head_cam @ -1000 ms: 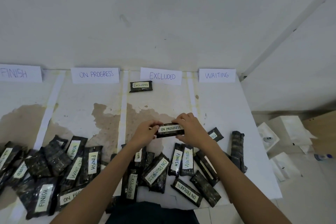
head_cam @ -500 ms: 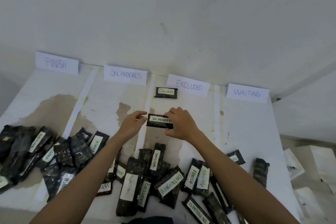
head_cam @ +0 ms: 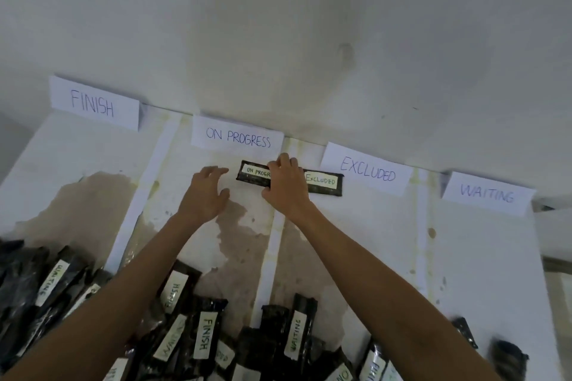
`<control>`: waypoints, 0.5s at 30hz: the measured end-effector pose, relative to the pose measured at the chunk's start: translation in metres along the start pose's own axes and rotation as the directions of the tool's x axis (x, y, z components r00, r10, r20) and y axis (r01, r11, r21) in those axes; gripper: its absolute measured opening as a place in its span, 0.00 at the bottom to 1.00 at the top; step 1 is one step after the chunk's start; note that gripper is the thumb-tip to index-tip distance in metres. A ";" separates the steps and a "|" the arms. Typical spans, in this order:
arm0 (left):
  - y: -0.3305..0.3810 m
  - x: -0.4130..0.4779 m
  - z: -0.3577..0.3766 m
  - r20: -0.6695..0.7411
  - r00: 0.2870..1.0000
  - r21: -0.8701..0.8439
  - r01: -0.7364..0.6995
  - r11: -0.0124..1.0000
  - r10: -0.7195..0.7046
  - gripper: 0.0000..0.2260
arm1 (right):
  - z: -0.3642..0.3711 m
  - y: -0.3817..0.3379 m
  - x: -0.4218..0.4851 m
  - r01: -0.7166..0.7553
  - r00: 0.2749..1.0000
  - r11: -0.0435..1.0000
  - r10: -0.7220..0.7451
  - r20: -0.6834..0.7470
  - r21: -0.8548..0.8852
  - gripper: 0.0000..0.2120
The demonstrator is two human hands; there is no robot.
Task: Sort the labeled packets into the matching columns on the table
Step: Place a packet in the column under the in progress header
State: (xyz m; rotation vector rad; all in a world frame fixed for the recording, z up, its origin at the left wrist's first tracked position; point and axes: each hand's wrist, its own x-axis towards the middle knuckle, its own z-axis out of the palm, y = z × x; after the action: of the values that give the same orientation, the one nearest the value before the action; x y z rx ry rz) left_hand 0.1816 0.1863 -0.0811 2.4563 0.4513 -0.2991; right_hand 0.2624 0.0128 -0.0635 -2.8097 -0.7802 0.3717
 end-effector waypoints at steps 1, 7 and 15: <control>0.001 0.007 0.001 -0.012 1.000 0.014 -0.002 1.000 0.002 0.23 | 0.003 0.000 0.009 -0.005 1.000 1.000 0.005 -0.001 0.001 0.20; 0.002 0.027 0.020 -0.027 1.000 0.049 -0.002 0.999 0.003 0.26 | 0.021 0.004 0.033 -0.017 0.999 0.998 0.019 0.048 -0.054 0.20; -0.002 0.025 0.018 -0.027 1.000 -0.025 -0.006 1.000 0.005 0.26 | 0.021 0.011 0.027 0.034 0.998 0.996 -0.029 0.058 -0.085 0.23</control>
State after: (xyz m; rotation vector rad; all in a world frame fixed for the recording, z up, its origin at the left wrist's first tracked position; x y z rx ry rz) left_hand 0.2016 0.1830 -0.1035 2.4394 0.4569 -0.2562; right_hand 0.2842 0.0202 -0.0910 -2.8742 -0.8719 0.4244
